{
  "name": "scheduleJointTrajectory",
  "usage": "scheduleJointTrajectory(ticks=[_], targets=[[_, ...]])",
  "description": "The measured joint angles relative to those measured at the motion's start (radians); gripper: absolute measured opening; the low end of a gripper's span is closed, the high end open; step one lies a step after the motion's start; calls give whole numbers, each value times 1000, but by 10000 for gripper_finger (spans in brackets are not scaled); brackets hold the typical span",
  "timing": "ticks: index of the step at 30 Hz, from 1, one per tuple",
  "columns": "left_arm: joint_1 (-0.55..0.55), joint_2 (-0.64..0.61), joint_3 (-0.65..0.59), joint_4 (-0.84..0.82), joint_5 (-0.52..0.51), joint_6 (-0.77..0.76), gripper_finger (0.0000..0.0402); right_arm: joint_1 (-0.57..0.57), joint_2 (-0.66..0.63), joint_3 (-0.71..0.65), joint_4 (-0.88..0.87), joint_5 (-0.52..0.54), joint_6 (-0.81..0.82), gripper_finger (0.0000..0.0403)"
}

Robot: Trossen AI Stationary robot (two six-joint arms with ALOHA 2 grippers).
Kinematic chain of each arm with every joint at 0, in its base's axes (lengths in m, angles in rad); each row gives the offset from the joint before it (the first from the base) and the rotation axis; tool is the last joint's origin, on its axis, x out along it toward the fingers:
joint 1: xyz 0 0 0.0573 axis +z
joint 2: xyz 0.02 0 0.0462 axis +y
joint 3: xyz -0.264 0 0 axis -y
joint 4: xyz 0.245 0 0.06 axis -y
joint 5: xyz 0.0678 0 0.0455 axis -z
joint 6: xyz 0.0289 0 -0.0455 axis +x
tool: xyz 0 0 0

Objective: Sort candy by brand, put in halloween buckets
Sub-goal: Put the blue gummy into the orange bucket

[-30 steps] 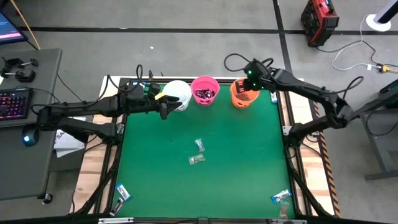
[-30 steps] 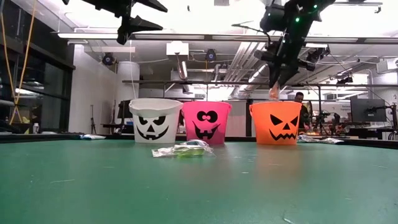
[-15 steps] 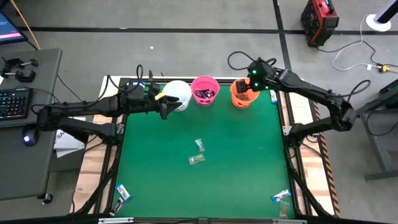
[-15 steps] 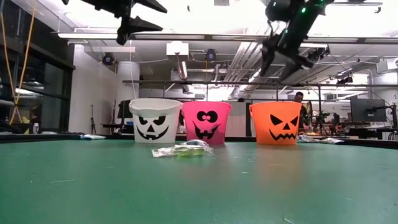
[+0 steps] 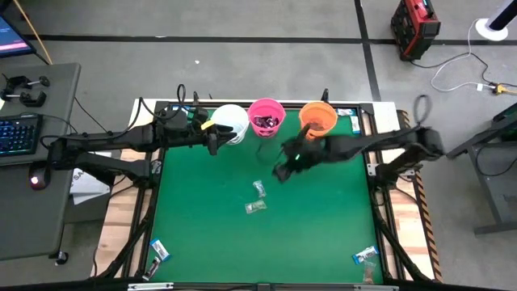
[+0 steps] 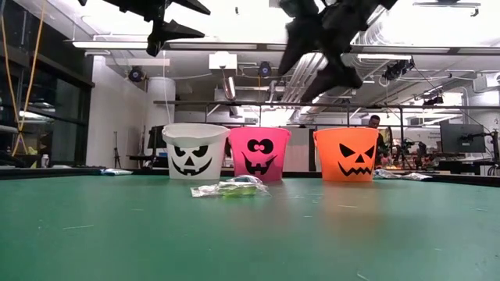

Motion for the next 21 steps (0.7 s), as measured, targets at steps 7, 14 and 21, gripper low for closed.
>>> scheduleJointTrajectory(ticks=[7,14,21], targets=[[0,0,0,0,23,0,198,99,230,41,137,20,116,291],[0,0,0,0,27,0,198,146,429,291,-45,103,55,291],[0,0,0,0,27,-1,198,147,612,498,-195,98,11,291]])
